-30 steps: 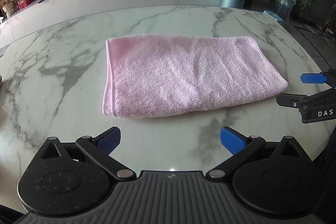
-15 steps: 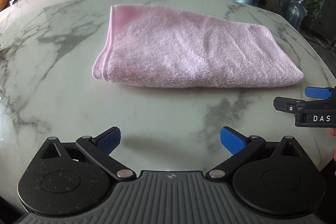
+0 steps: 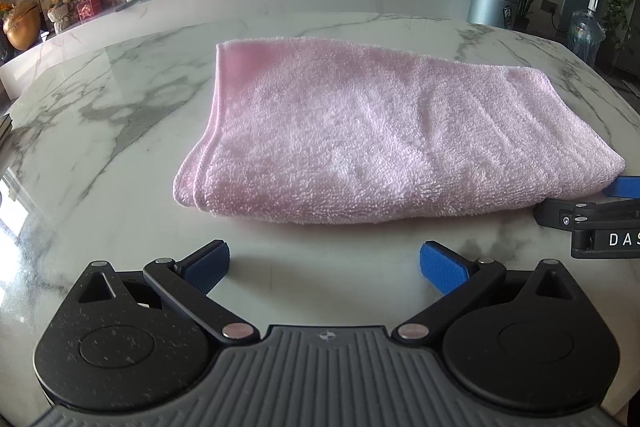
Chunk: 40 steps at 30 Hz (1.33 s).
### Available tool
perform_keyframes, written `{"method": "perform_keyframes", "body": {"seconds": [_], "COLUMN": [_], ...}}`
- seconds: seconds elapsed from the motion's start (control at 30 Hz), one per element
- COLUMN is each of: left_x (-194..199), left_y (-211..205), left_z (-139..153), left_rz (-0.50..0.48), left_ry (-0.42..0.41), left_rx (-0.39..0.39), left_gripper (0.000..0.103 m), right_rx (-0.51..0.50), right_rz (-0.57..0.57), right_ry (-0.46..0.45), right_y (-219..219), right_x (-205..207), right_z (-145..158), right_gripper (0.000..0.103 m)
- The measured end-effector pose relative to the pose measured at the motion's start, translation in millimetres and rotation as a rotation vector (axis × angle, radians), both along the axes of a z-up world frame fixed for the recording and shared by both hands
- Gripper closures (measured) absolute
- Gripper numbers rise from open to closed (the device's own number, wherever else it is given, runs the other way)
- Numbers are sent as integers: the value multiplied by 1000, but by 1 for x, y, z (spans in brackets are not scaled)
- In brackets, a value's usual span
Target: Fold towel
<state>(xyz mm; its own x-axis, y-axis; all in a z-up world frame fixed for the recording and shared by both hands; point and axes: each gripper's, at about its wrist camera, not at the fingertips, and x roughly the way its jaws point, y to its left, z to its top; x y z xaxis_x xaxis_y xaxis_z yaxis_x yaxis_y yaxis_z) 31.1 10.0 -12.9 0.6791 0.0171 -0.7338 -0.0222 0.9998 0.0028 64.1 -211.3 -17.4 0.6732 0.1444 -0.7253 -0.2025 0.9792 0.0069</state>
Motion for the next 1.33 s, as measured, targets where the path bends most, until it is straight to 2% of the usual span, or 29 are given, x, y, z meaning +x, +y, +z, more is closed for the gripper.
{"method": "perform_keyframes", "body": {"seconds": [0.27, 0.73, 1.33], "left_x": [21, 17, 19], "left_y": [-1, -7, -4], "left_z": [-3, -5, -5], "left_rz": [19, 25, 27], "left_ry": [-47, -113, -113], "left_rx": [4, 7, 4], "left_gripper": [0, 0, 0], "right_rx": [8, 21, 24], "right_rz": [-4, -14, -12], "right_ry": [-33, -92, -111], "right_y": [6, 5, 7], "right_x": [16, 16, 14], "right_z": [-6, -16, -12], "right_gripper": [0, 0, 0]}}
